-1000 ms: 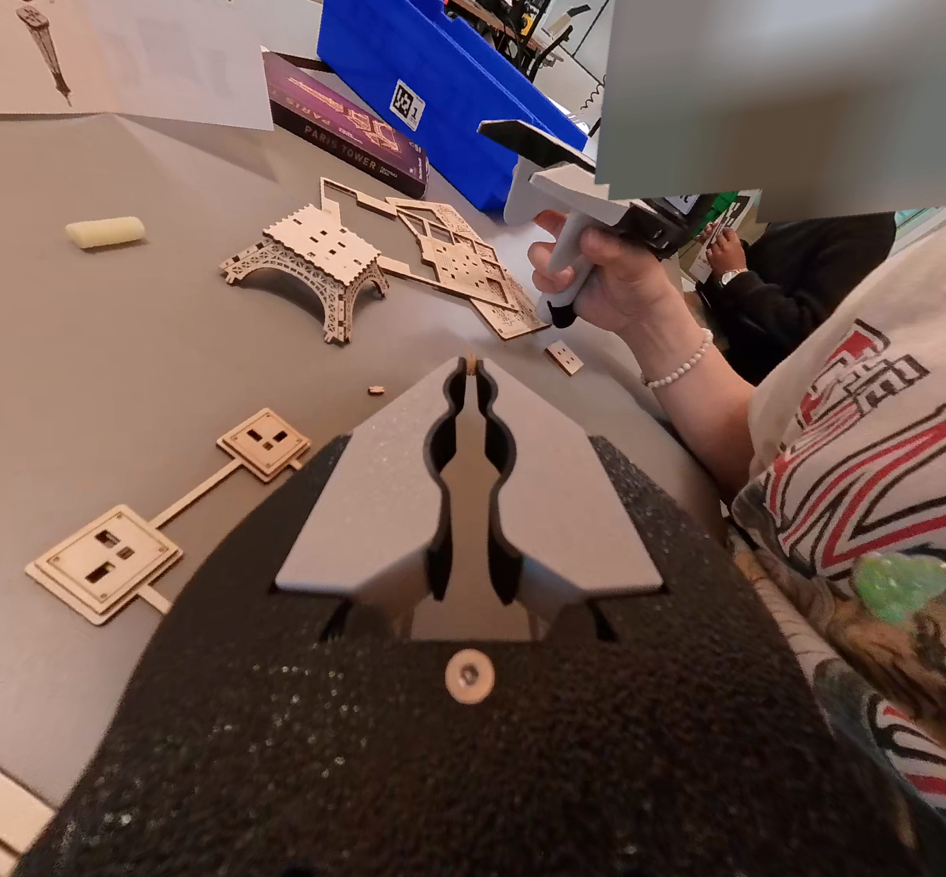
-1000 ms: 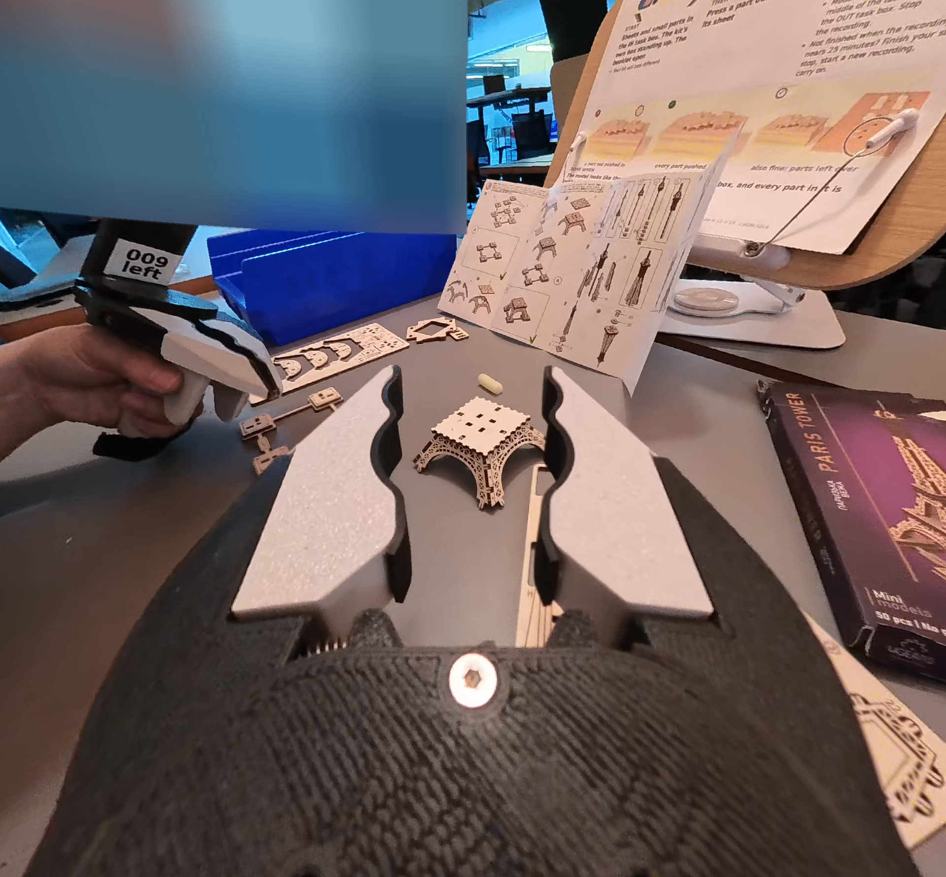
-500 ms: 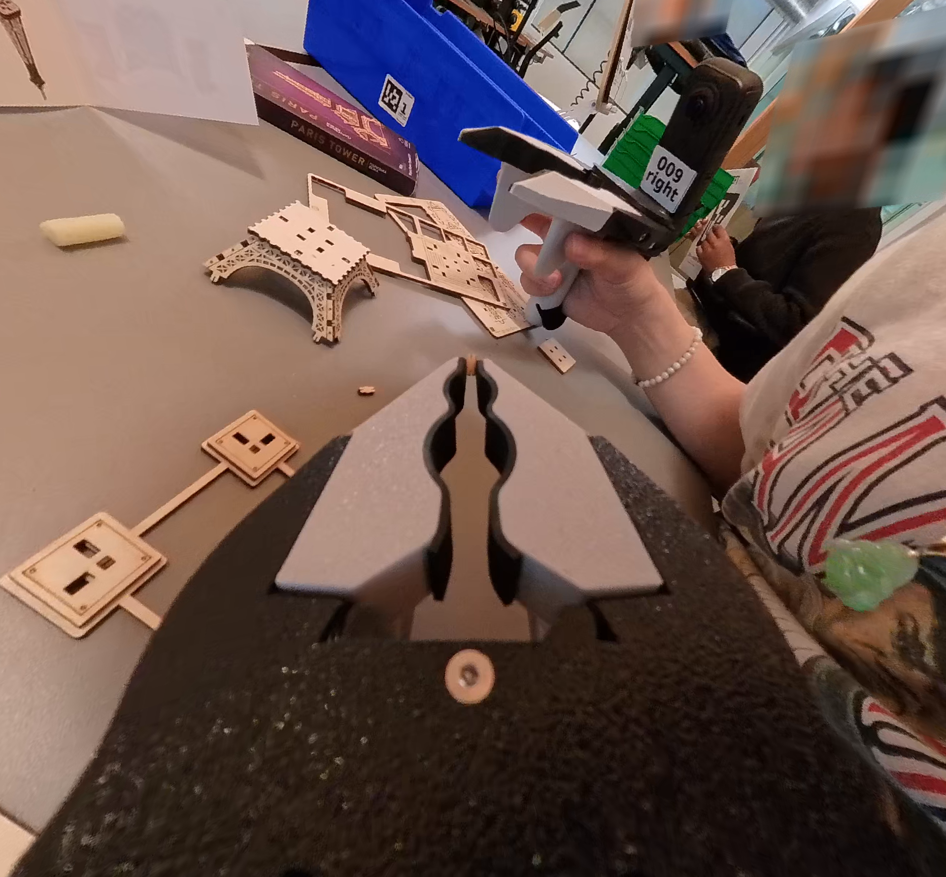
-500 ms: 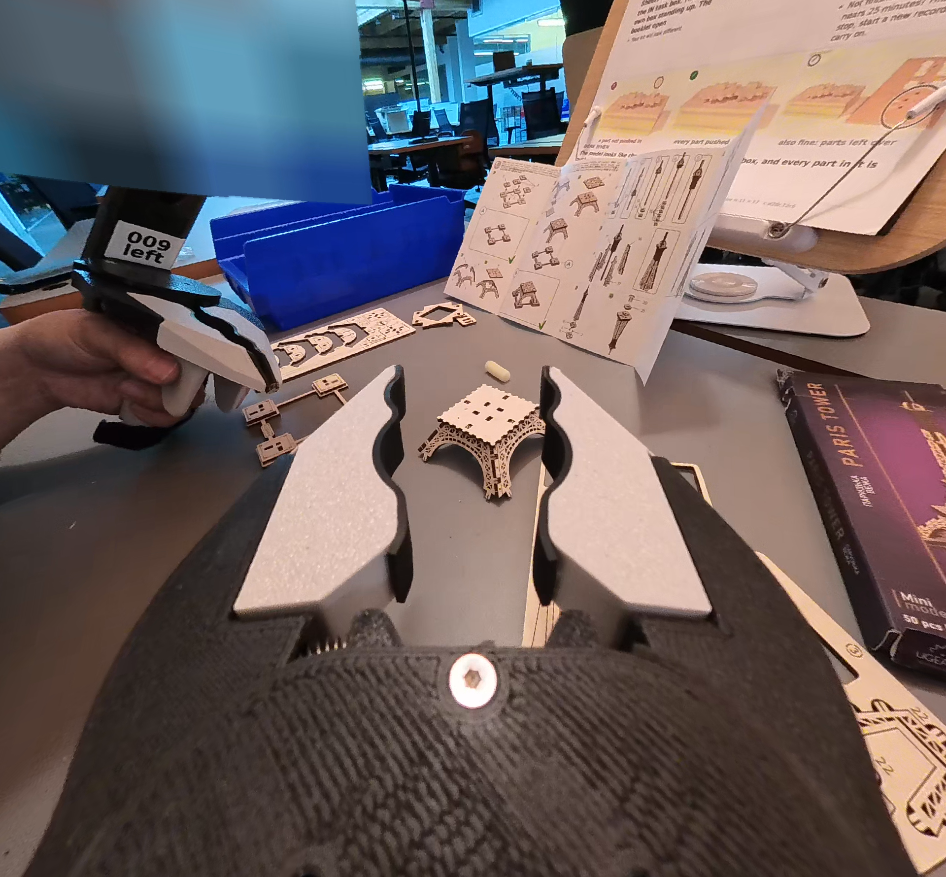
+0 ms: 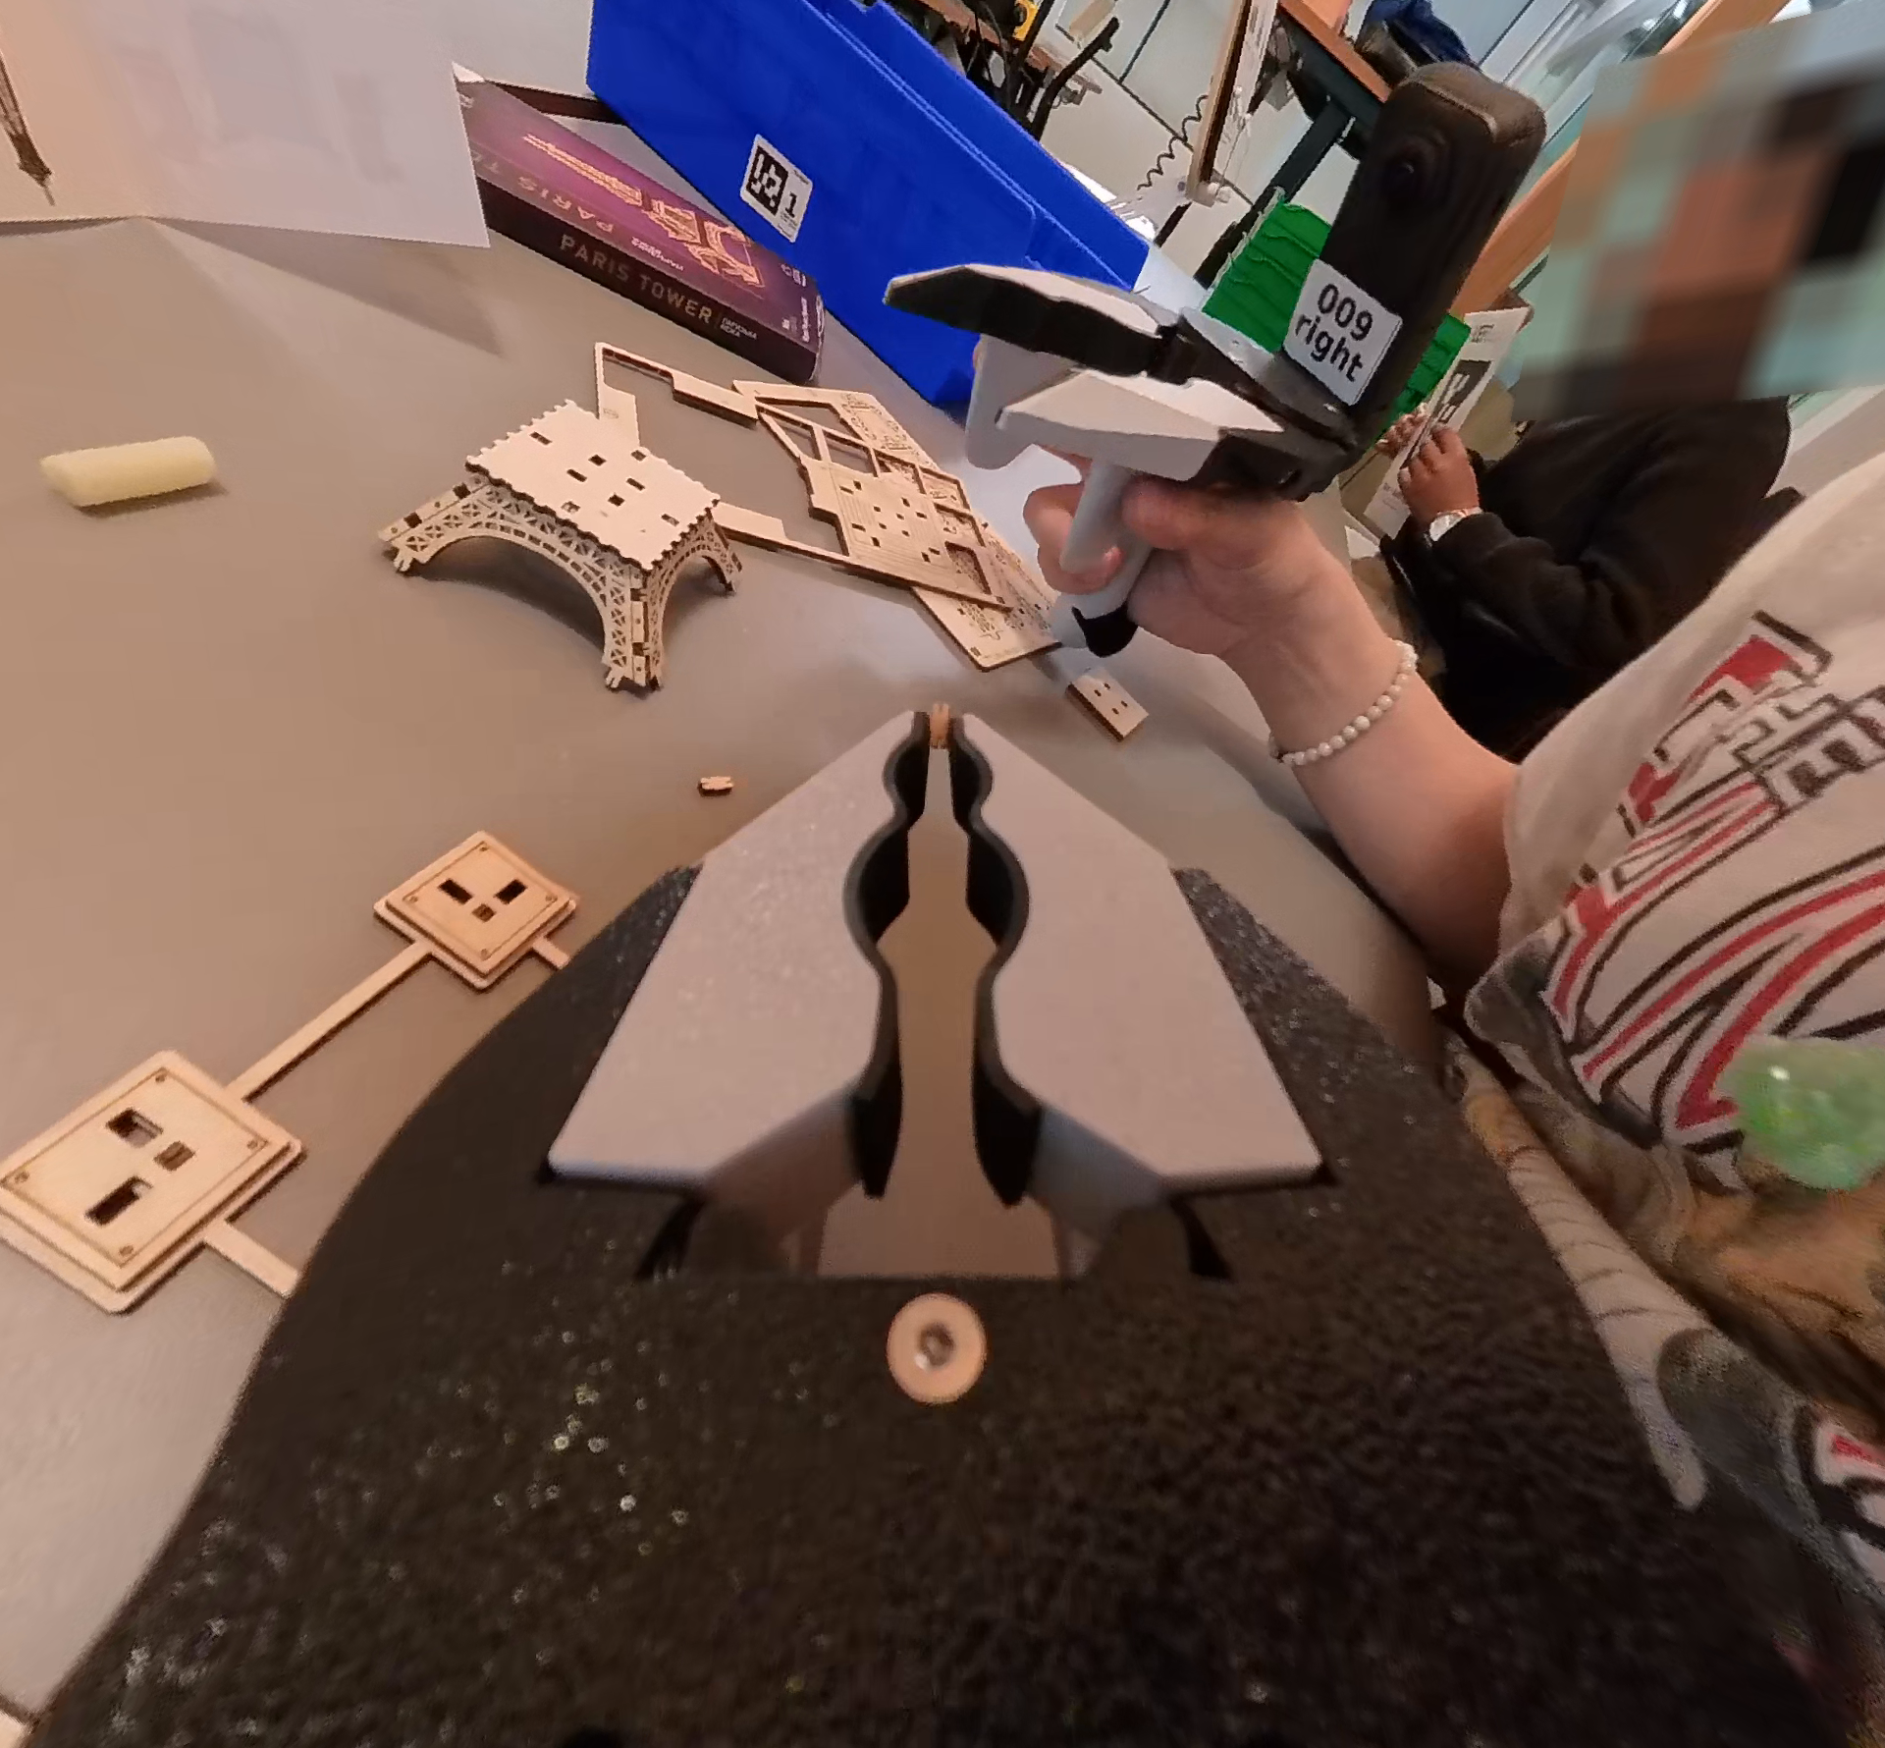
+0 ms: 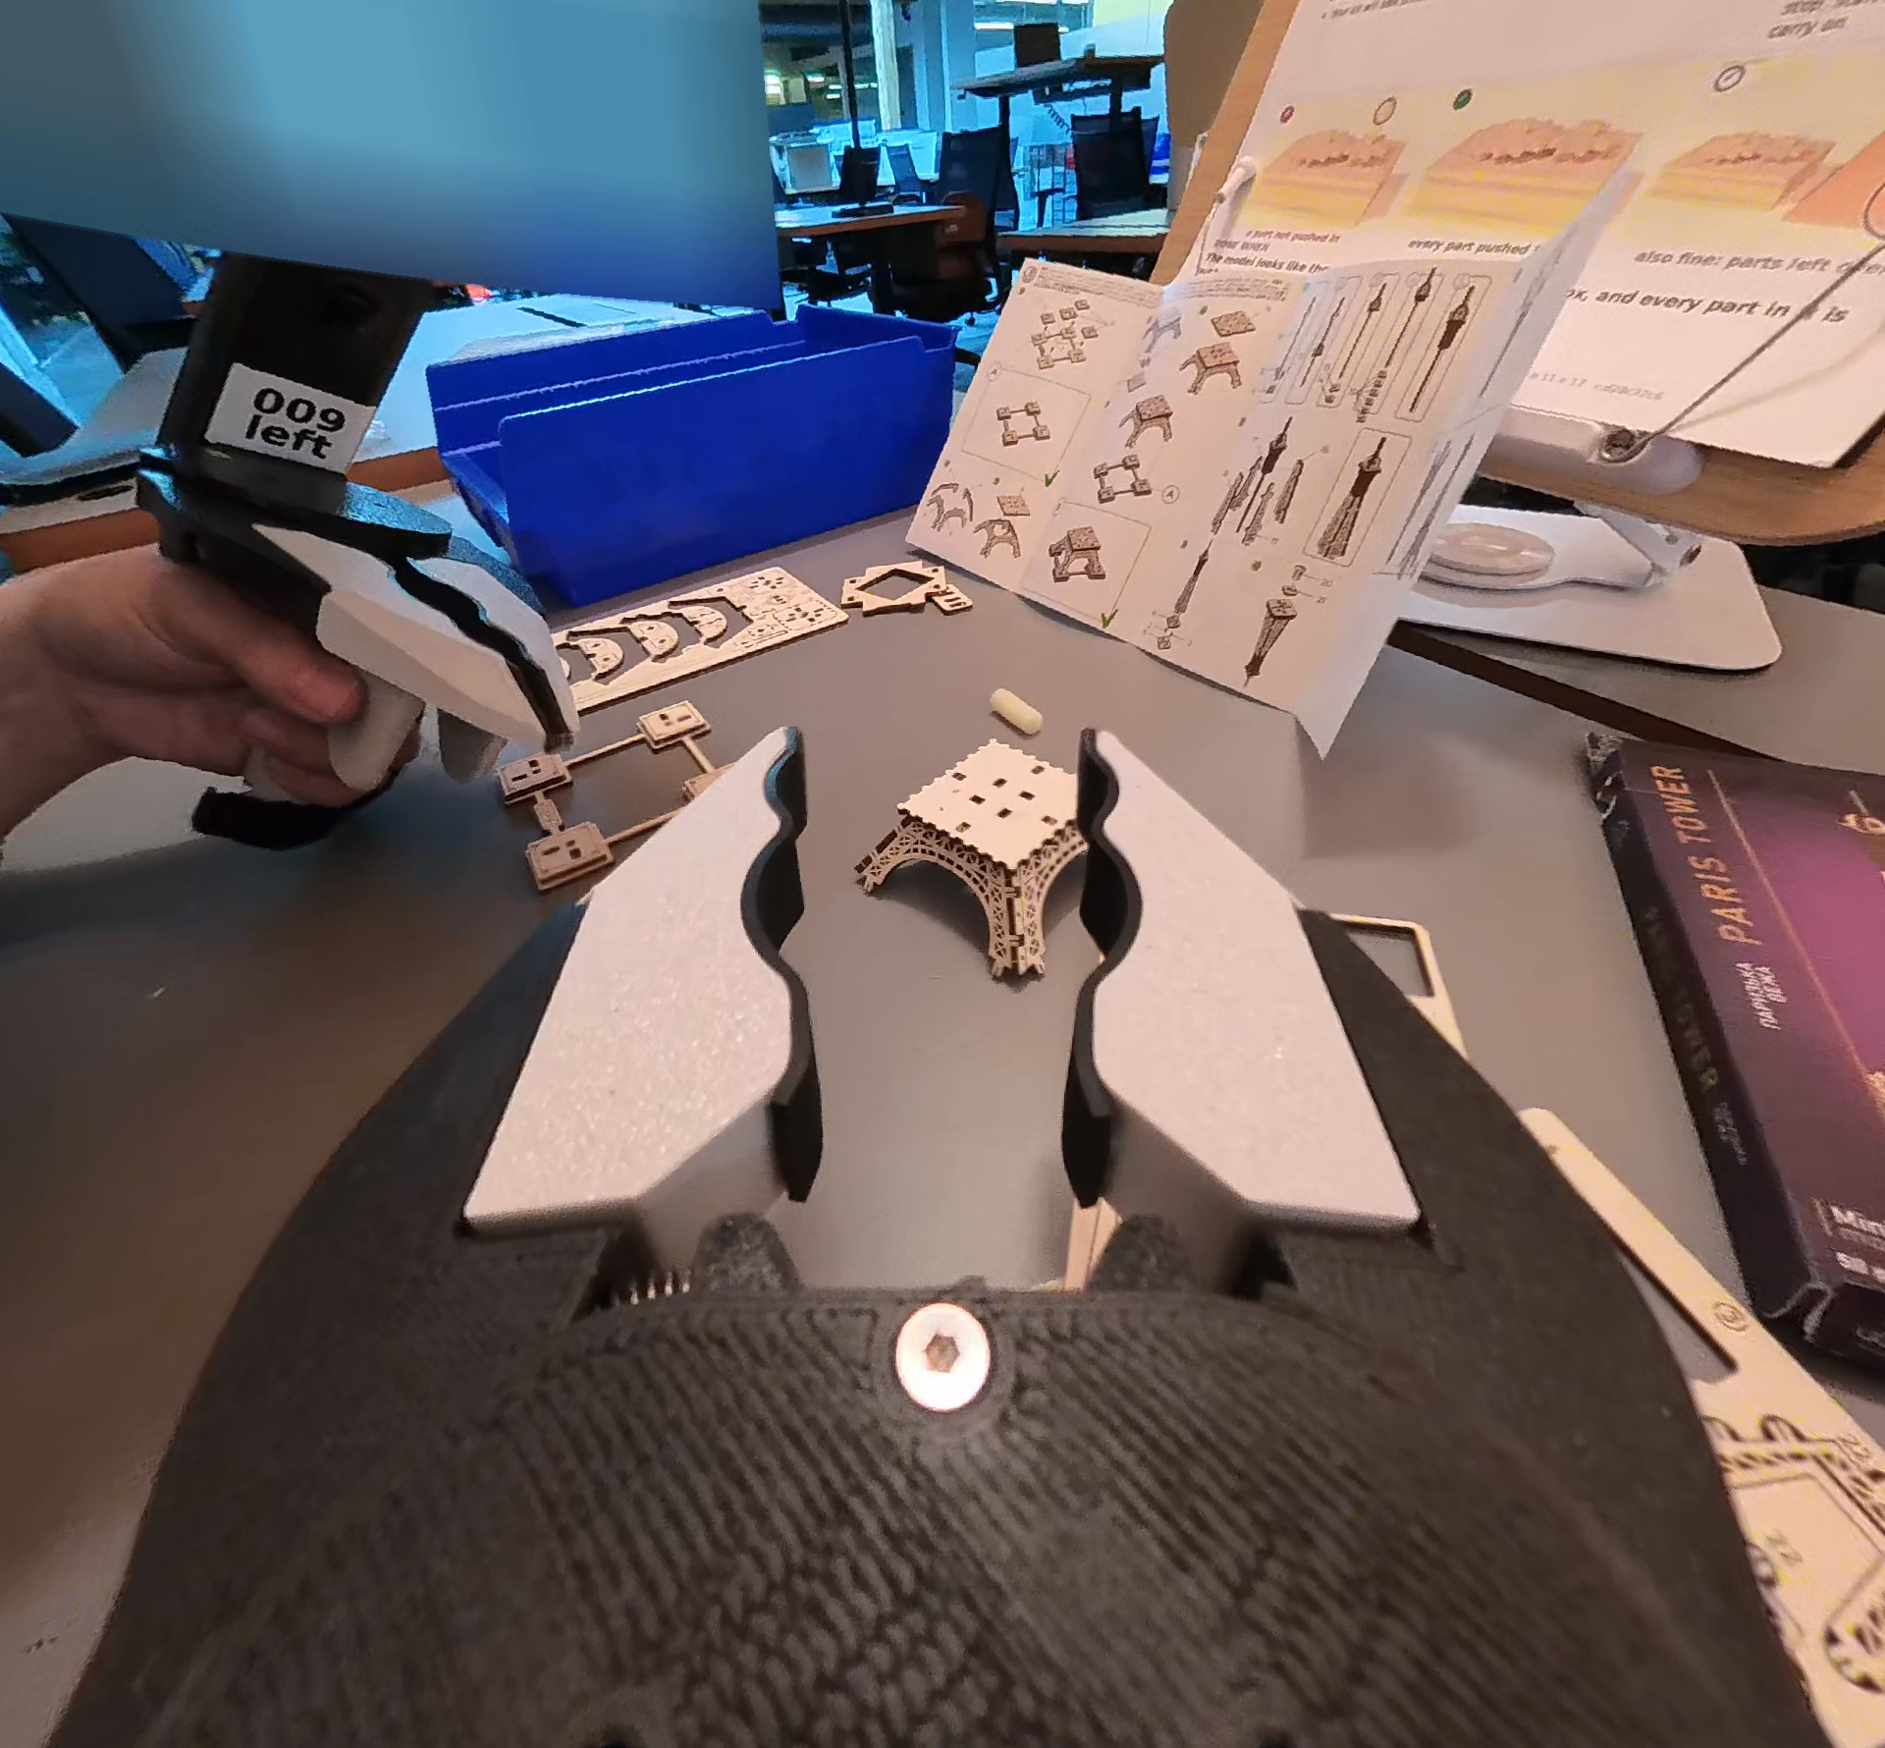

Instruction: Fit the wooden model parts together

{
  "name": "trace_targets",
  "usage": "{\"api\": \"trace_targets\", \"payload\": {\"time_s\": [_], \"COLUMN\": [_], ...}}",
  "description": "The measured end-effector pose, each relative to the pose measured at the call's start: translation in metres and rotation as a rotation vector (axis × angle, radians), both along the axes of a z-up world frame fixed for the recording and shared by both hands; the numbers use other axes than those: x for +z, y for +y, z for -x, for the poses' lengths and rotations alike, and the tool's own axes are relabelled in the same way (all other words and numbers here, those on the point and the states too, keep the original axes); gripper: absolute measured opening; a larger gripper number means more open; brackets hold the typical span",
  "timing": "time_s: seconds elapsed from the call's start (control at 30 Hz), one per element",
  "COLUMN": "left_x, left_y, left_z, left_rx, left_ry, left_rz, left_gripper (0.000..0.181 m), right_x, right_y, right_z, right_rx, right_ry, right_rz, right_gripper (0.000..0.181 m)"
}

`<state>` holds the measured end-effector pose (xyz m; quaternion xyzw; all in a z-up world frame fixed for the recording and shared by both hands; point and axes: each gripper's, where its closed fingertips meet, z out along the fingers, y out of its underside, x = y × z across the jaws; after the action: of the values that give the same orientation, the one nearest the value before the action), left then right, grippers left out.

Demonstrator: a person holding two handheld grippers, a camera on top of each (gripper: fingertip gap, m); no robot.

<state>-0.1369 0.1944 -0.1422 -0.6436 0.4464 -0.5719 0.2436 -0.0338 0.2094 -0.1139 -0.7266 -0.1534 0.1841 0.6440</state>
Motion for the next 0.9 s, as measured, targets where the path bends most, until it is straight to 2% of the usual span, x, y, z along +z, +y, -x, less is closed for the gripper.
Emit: {"api": "trace_targets", "payload": {"time_s": [0.17, 0.23, 0.3, 0.4, 0.53, 0.6, 0.77, 0.9], "left_x": [0.001, 0.001, -0.001, -0.002, 0.004, 0.011, 0.041, 0.06], "left_y": [-0.007, -0.011, -0.015, -0.02, -0.024, -0.032, -0.068, -0.096], "left_z": [-0.007, -0.011, -0.016, -0.023, -0.032, -0.037, -0.055, -0.063], "left_rx": [-0.019, -0.028, -0.037, -0.038, -0.019, -0.02, -0.047, -0.085], "left_ry": [-0.001, -0.001, 0.013, 0.032, 0.103, 0.114, -0.001, -0.084], "left_rz": [-0.037, -0.078, -0.143, -0.337, -0.736, -0.89, -1.013, -1.068], "left_gripper": [0.001, 0.001, 0.001, 0.001, 0.001, 0.001, 0.001, 0.001], "right_x": [0.003, 0.001, -0.003, 0.001, 0.017, 0.02, 0.014, 0.027], "right_y": [-0.001, -0.004, -0.008, -0.014, -0.028, -0.041, -0.07, -0.098], "right_z": [0.01, 0.02, 0.03, 0.038, 0.047, 0.055, 0.053, 0.047], "right_rx": [0.035, 0.088, 0.131, 0.157, 0.212, 0.263, 0.282, 0.308], "right_ry": [0.029, 0.011, -0.017, 0.034, 0.246, 0.287, 0.264, 0.377], "right_rz": [0.024, 0.058, 0.104, 0.146, 0.213, 0.252, 0.363, 0.334], "right_gripper": [0.054, 0.043, 0.042, 0.041, 0.033, 0.034, 0.028, 0.018]}}
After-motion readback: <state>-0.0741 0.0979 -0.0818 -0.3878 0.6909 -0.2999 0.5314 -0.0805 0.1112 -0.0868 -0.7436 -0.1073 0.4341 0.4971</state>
